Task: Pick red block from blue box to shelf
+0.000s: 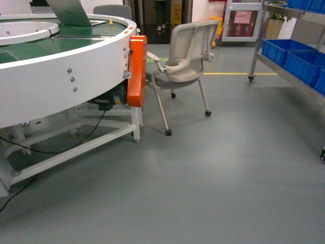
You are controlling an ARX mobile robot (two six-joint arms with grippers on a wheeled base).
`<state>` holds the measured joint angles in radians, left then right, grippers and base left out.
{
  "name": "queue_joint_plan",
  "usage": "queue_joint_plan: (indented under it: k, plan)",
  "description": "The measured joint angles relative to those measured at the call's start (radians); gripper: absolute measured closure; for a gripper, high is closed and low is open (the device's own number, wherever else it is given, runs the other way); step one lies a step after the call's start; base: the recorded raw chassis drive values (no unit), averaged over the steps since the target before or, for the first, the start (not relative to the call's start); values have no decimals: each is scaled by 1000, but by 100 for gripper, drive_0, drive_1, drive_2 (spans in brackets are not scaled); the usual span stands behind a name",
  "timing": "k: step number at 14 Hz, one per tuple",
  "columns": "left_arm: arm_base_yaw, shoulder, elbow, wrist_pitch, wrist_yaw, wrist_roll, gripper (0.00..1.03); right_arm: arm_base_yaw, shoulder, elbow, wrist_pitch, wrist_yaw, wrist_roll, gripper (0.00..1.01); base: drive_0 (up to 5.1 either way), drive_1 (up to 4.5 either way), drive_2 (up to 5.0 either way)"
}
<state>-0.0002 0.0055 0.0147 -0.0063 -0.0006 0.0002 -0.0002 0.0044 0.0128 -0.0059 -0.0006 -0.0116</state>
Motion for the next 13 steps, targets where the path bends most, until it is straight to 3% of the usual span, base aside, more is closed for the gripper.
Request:
queue_joint_plan:
  k: [13]
  plan:
    - [0,0,0,-1,0,0,5,0,0,0,-1,0,0,73,4,429,-422]
